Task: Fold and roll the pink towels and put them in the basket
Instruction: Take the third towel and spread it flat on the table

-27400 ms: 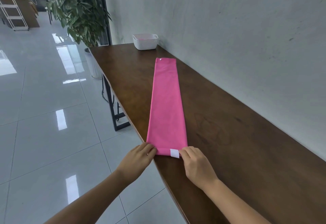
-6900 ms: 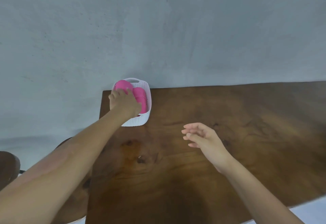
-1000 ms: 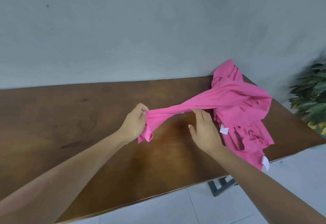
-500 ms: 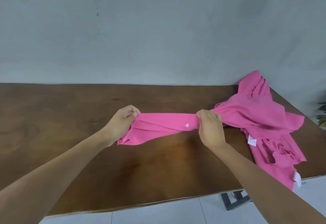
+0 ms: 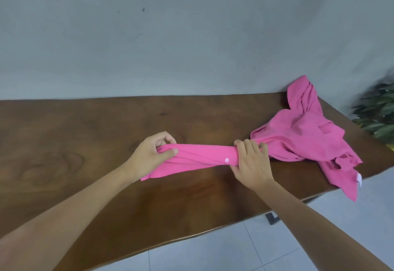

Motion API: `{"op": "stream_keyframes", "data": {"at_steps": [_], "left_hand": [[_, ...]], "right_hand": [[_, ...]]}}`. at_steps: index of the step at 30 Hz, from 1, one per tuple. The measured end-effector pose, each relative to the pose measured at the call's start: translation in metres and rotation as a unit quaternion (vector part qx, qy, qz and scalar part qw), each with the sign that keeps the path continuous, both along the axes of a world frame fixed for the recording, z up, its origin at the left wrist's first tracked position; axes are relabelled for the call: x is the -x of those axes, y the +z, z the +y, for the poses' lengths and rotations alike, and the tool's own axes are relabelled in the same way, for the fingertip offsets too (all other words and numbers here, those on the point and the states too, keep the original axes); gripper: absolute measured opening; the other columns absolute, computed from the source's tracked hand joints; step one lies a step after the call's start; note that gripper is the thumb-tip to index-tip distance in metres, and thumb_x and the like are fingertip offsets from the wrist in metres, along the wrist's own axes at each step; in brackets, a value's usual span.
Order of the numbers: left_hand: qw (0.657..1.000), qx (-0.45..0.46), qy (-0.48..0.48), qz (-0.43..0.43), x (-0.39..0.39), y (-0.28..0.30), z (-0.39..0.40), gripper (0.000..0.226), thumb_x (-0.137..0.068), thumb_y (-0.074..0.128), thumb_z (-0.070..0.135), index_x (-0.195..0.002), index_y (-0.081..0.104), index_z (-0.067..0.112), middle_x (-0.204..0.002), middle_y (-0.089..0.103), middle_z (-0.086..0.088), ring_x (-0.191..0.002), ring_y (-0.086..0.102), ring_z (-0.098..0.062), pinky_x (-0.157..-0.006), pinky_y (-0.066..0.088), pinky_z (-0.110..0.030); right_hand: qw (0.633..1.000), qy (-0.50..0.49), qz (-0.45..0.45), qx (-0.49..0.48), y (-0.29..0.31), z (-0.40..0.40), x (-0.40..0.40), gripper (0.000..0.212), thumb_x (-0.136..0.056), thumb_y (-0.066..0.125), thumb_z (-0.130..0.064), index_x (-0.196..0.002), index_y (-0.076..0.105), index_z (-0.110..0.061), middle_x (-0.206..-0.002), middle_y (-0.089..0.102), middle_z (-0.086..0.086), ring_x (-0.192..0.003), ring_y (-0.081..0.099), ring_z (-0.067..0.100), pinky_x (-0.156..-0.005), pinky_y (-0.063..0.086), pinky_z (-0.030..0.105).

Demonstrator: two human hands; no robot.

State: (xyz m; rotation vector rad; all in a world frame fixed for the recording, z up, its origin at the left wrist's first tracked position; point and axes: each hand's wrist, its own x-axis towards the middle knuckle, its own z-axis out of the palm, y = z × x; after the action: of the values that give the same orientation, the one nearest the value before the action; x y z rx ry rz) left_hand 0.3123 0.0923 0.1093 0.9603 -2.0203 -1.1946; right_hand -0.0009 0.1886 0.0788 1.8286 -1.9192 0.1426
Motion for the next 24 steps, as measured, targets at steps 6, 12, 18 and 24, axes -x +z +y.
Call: {"op": "stream_keyframes", "data": {"at_steps": [6, 12, 18, 24], "left_hand": [[0.999, 0.001, -0.022, 0.049, -0.03, -0.005, 0.008, 0.006, -0.094, 0.068, 0.022, -0.096, 0.074, 0.024, -0.08, 0.072, -0.006, -0.082, 0.067, -0.03, -0.088, 0.05, -0.044], [0.997, 0.016, -0.032, 0.068, -0.044, 0.01, 0.026, 0.002, -0.09, 0.074, 0.022, -0.09, 0.076, 0.023, -0.083, 0.074, -0.005, -0.083, 0.069, -0.03, -0.089, 0.054, -0.048], [0.998, 0.009, -0.009, 0.064, -0.06, 0.013, 0.057, 0.011, -0.08, 0.083, 0.026, -0.087, 0.075, 0.025, -0.076, 0.072, -0.009, -0.077, 0.064, -0.042, -0.078, 0.05, -0.039], [0.997, 0.042, 0.032, 0.06, -0.068, 0.019, 0.112, 0.005, -0.084, 0.08, 0.025, -0.085, 0.075, 0.025, -0.075, 0.073, -0.003, -0.075, 0.066, -0.033, -0.079, 0.052, -0.041]], "right_hand": [[0.999, -0.028, 0.029, 0.004, 0.008, 0.015, -0.045, 0.05, -0.07, 0.07, -0.007, -0.118, 0.055, -0.011, -0.102, 0.059, 0.008, -0.09, 0.056, 0.033, -0.081, 0.043, 0.046], [0.996, -0.088, -0.011, 0.013, 0.036, 0.035, -0.054, 0.059, -0.059, 0.066, 0.006, -0.115, 0.059, -0.011, -0.104, 0.061, 0.011, -0.096, 0.058, 0.036, -0.079, 0.047, 0.047], [0.987, -0.039, -0.126, 0.09, 0.052, 0.06, -0.053, 0.052, -0.065, 0.059, 0.014, -0.113, 0.061, -0.006, -0.116, 0.063, 0.014, -0.103, 0.058, 0.034, -0.074, 0.054, 0.044], [0.987, 0.008, -0.143, 0.076, 0.05, 0.103, -0.029, 0.025, -0.075, 0.074, 0.01, -0.095, 0.071, -0.003, -0.081, 0.071, 0.012, -0.068, 0.066, 0.033, -0.054, 0.053, 0.037]]}}
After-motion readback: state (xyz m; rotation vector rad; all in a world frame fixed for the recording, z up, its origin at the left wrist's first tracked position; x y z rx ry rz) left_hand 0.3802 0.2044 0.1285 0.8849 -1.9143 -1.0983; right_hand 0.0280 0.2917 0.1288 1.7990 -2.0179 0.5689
